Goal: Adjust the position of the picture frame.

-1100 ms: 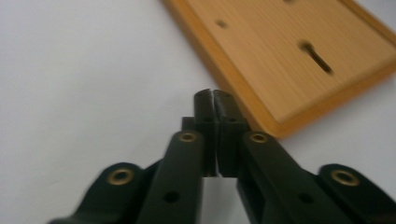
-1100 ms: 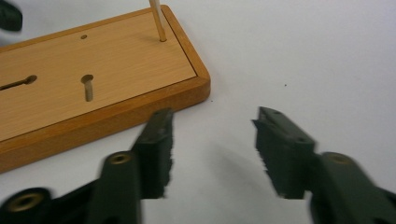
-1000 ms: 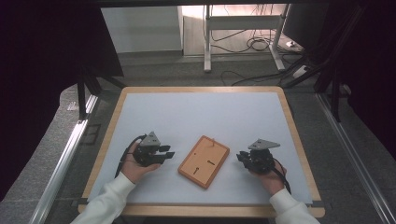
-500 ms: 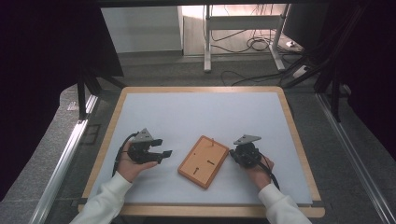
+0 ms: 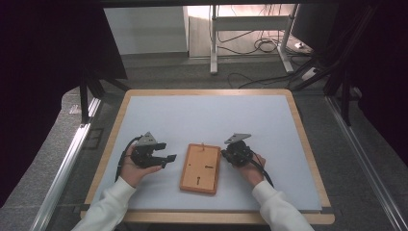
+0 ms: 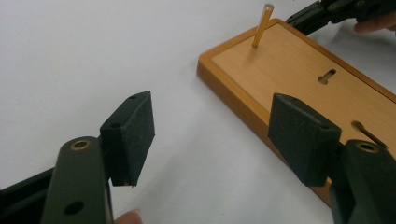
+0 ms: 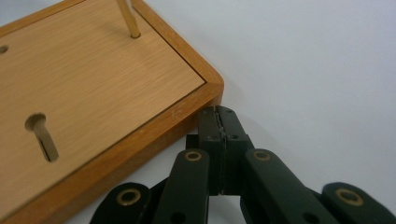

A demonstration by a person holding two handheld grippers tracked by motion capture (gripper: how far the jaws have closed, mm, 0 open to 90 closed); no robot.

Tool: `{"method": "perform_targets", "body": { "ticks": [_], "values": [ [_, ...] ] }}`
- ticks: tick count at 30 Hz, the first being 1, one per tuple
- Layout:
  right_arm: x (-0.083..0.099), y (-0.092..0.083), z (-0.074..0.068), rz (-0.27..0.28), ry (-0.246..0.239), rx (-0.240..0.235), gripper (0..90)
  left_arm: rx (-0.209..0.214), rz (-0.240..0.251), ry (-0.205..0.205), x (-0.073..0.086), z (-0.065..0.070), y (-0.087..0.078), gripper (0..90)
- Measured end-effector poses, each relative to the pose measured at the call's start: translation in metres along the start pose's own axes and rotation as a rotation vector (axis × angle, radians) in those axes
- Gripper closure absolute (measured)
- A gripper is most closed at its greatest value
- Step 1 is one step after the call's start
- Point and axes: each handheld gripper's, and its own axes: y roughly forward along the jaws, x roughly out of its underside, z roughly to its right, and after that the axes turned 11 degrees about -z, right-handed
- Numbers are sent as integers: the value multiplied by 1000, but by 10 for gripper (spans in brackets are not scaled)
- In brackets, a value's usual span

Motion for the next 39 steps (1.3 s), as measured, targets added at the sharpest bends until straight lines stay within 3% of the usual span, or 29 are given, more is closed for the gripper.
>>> {"method": "perform_targets", "body": {
  "ticks": [6, 13, 22, 24, 28, 30, 32, 33, 39],
  "values": [
    [-15, 10, -15, -2, -30, -14, 900, -6, -7, 4, 1, 0, 1, 310],
    [-15, 8, -16, 6, -42, -7, 900, -18, -4, -4, 5, -3, 0, 308],
    [17, -32, -9, 71, -65, -39, 900, -27, 0, -9, 9, -4, 1, 307],
    [33, -50, 1, 97, -43, -32, 900, -22, 5, -10, 10, -4, 2, 307],
    [52, -61, 17, 105, 0, -27, 894, -22, 8, 0, 11, -3, 2, 306],
    [68, -65, 29, 108, 35, -32, 857, -16, 8, 8, 9, -3, 3, 304],
    [72, -66, 32, 108, 46, -35, 834, -16, 9, 11, 9, -3, 3, 303],
    [77, -67, 35, 106, 59, -36, 748, -16, 11, 22, 8, -2, 3, 302],
    [79, -69, 33, 117, 51, -17, 610, -16, 13, 31, 6, 0, 4, 298]
  ]
}}
